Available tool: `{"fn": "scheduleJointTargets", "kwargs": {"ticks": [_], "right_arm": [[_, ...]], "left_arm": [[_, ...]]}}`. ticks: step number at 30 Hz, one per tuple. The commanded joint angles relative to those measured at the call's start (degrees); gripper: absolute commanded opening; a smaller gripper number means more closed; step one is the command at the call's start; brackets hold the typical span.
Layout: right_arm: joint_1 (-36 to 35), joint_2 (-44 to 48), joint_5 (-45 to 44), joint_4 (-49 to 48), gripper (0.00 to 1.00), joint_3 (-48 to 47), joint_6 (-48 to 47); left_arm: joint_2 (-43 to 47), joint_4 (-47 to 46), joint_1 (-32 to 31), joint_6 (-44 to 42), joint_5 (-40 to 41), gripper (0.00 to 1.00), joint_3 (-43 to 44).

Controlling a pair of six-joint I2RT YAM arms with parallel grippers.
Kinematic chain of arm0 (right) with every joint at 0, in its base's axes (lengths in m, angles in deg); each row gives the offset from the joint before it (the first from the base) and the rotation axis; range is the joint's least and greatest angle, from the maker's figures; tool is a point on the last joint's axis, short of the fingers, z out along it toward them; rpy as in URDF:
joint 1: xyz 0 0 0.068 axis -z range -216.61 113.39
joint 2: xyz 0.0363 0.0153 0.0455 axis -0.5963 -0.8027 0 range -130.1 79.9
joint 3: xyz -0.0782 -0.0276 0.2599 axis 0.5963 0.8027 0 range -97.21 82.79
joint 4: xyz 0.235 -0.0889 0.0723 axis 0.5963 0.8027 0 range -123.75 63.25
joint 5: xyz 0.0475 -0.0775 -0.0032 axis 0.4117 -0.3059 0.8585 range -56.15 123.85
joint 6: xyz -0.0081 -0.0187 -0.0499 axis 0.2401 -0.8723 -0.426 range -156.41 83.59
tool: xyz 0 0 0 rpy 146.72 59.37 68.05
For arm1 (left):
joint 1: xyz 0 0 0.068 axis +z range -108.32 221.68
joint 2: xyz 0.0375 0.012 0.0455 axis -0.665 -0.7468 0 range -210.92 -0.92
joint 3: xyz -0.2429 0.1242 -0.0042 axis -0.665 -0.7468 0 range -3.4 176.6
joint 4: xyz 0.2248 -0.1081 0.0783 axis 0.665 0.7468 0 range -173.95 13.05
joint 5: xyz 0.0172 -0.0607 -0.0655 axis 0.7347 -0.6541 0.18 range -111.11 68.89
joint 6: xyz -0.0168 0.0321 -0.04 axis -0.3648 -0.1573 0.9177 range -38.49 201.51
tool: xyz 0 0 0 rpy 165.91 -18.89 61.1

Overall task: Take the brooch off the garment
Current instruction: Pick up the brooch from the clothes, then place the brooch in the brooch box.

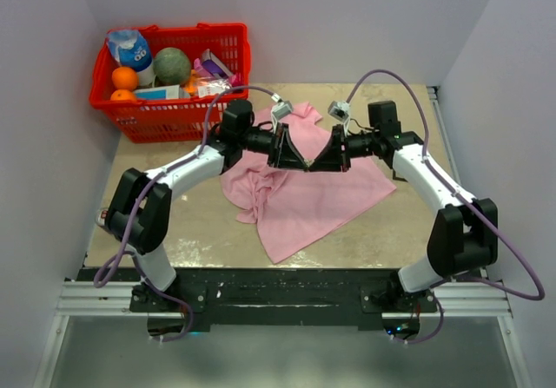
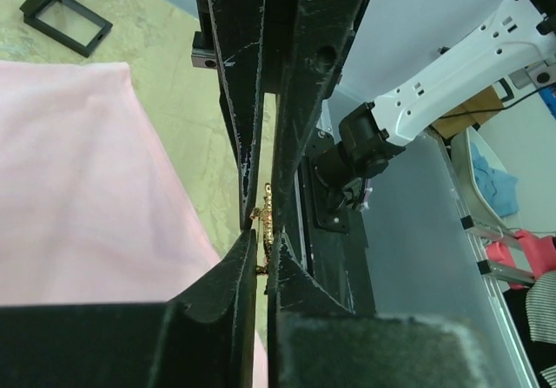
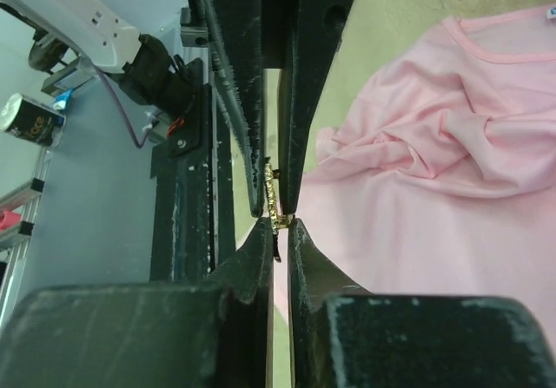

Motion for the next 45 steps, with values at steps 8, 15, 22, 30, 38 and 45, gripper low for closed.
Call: {"fn": "scheduleJointTargets", "kwargs": {"ticks": [8,15,22,30,38,45], "right_arm": [[14.8,6.7,0.3,-2.7,0.0,7.0,10.7],[37.5,11.3,-0.3,2.5,0.0,17.3,12.6],[52.6,11.1,-6.1,0.9,0.0,20.9,17.4],[53.7,2.0,-17.1,-1.0,0.0,17.9,17.7],[53.9,-7.8,-18.8,-8.4,0.0,15.4,21.9],[53.9,-14.2,-21.7,-12.1,0.0,12.3,23.8]], "left_arm": [[0.4,7.5,2.5,-5.7,4.8,0.55,4.0],[-2.2,5.3,2.6,-3.2,3.8,0.56,6.4],[-4.8,2.4,2.6,-0.2,3.4,0.56,9.5],[-4.6,1.7,2.5,-0.1,3.4,0.56,7.9],[-2.9,1.4,2.5,-0.7,3.5,0.56,5.4],[-2.6,4.1,2.6,-2.3,4.0,0.57,4.3]]}}
